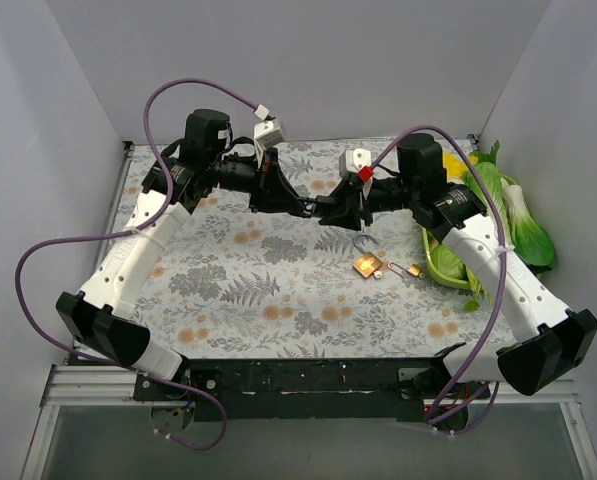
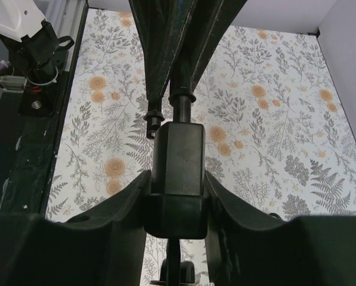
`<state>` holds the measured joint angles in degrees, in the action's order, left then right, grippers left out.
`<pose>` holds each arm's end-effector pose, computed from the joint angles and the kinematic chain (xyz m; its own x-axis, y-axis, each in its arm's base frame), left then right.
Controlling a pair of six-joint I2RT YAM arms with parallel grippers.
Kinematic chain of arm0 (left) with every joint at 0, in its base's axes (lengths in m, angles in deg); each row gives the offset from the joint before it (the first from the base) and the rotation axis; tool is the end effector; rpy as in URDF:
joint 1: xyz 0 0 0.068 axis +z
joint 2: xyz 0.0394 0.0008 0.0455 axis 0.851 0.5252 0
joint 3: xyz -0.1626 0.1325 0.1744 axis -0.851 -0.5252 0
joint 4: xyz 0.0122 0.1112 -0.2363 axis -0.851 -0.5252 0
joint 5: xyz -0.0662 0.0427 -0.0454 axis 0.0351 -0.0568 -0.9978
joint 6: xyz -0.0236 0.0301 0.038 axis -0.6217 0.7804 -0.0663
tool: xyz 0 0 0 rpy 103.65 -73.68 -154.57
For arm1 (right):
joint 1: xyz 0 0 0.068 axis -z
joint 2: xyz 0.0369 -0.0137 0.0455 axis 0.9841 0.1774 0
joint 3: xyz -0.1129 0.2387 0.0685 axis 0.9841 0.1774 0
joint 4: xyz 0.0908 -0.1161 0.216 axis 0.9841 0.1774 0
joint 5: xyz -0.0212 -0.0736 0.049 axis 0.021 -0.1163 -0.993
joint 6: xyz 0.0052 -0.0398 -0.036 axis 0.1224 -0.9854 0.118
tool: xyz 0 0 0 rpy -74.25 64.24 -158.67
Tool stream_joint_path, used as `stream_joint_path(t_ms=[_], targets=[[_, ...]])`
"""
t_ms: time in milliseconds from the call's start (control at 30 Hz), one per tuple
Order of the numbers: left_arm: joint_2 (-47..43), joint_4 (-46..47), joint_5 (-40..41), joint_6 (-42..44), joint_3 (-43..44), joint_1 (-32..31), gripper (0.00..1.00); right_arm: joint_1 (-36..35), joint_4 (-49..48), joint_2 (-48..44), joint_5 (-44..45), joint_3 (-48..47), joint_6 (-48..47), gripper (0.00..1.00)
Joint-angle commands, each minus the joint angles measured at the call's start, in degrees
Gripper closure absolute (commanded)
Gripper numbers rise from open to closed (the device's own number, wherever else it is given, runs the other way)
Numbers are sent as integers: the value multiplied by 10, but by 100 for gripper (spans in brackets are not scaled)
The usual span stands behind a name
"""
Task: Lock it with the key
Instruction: Pick up the lock from the center of the board.
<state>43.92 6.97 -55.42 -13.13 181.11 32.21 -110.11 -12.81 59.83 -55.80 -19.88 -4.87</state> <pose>0.2559 -0.1605 0.4421 -0.8467 0.1600 -0.5074 0.5309 0.1909 -0.8257 0.2269 0.1655 0.4170 0.2175 -0.2256 -0.9496 -0.9720 0.0387 -0.2318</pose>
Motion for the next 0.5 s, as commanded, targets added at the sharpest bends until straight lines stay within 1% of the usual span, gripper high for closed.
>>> stream_joint_path(t_ms=[0, 33, 67, 100, 133, 167, 200, 233, 267, 333, 400, 467], targets=[[-42, 38, -23, 0, 6, 0, 100, 1, 2, 10, -16, -25, 4, 65], [-42, 39, -22, 1, 5, -1, 100, 1, 4, 11, -16, -27, 5, 73], [-43, 38, -19, 2, 3, 0, 100, 1, 6, 12, -18, -29, 4, 83], [-46, 44, -7, 2, -2, 0, 100, 1, 11, 16, -17, -31, 5, 98], [-48, 48, 5, 3, -6, 0, 100, 1, 12, 18, -17, -32, 11, 99], [-55, 54, 26, 6, -12, -1, 93, 1, 13, 19, -22, -38, 17, 99], [-60, 66, 66, 6, -28, 0, 84, 2, 10, 23, -25, -41, 38, 99], [-64, 61, 85, 16, -32, 0, 65, 4, 4, 25, -29, -43, 52, 99], [-69, 36, 96, 55, -35, -1, 59, 10, -4, 27, -40, -44, 67, 99], [-65, 3, 118, 78, -31, 1, 49, 15, -32, 28, -47, -41, 111, 99], [-57, -44, 113, 85, -17, 1, 46, 20, -44, 25, -56, -40, 127, 99], [-59, -54, 104, 66, -19, 2, 43, 20, -56, 19, -63, -34, 134, 99]])
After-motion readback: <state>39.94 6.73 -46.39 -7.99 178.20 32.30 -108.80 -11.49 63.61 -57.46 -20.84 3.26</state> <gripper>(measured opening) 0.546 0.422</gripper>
